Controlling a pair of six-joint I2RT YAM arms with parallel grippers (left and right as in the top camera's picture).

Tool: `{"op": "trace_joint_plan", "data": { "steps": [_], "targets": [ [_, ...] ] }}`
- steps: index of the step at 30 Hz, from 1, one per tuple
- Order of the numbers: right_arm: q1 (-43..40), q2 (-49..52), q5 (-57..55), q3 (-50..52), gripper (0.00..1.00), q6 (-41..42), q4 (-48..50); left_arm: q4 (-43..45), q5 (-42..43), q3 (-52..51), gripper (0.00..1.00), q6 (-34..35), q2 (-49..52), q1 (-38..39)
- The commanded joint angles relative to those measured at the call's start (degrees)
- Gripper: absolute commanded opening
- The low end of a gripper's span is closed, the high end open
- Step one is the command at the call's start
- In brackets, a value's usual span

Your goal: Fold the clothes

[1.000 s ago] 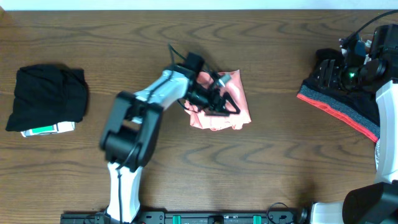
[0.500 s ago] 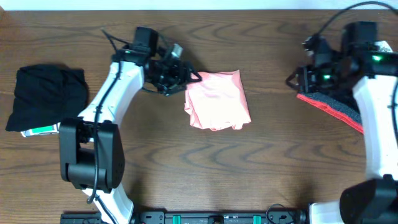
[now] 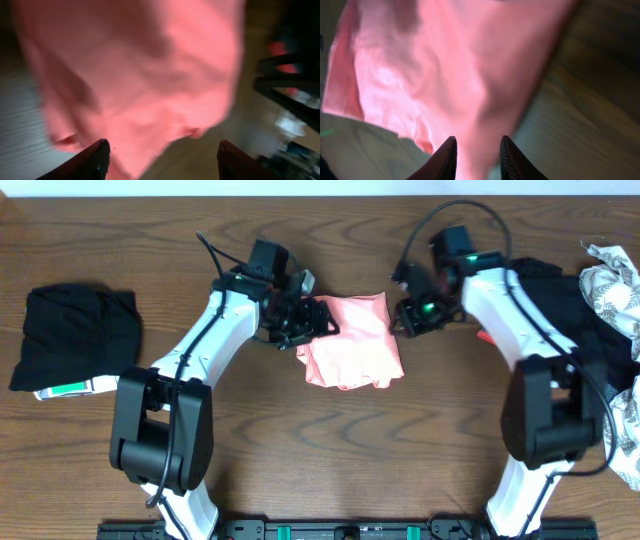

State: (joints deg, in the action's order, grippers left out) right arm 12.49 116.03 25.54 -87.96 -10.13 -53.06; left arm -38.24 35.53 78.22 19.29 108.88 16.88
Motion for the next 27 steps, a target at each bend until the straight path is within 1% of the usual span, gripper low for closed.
{"op": "trace_joint_plan", "data": {
  "steps": [1, 3, 5, 9, 13, 15, 16, 21, 25, 27],
  "targets": [
    [3.0, 2.6, 1.6, 0.1, 0.27, 2.6, 2.1, -0.3, -10.9, -2.3, 0.69, -0.3, -0.2, -0.8],
    [4.2, 4.2, -0.5, 0.1, 0.27, 4.4, 3.9, -0.3, -11.8, -3.0, 0.7, -0.5, -0.2, -1.0],
    [4.9, 5.5, -4.5, 0.1, 0.27, 7.2, 4.7, -0.5, -11.9, -3.1, 0.7, -1.7, -0.2, -1.1],
    [5.7, 9.1, -13.2, 0.1, 0.28, 12.6, 4.9, -0.5, -12.1, -3.1, 0.7, -1.7, -0.2, -1.1],
    [5.8, 11.3, -13.9, 0.1, 0.27, 14.3, 4.7, -0.9, -12.0, -3.1, 0.7, -1.7, -0.2, -1.1],
    [6.0, 11.5, -13.5, 0.1, 0.23, 14.7, 4.4, -1.6, -12.0, -3.1, 0.7, -1.7, -0.2, -1.1],
    [6.2, 11.5, -13.2, 0.1, 0.22, 14.8, 4.2, -1.8, -12.0, -3.0, 0.7, -1.7, -0.2, -1.1],
    [7.4, 7.3, -12.9, 0.1, 0.23, 15.0, 2.0, -2.0, -12.0, -3.0, 0.7, -1.7, -0.2, -1.8],
    [7.8, -0.2, -13.6, -0.1, 0.25, 15.0, 2.7, -2.1, -12.0, -3.0, 0.7, -1.7, -0.2, -3.7],
    [7.8, -4.6, -14.3, -0.1, 0.29, 14.8, 4.8, -2.2, -12.0, -3.0, 0.7, -1.7, -0.2, -4.7]
  ]
}}
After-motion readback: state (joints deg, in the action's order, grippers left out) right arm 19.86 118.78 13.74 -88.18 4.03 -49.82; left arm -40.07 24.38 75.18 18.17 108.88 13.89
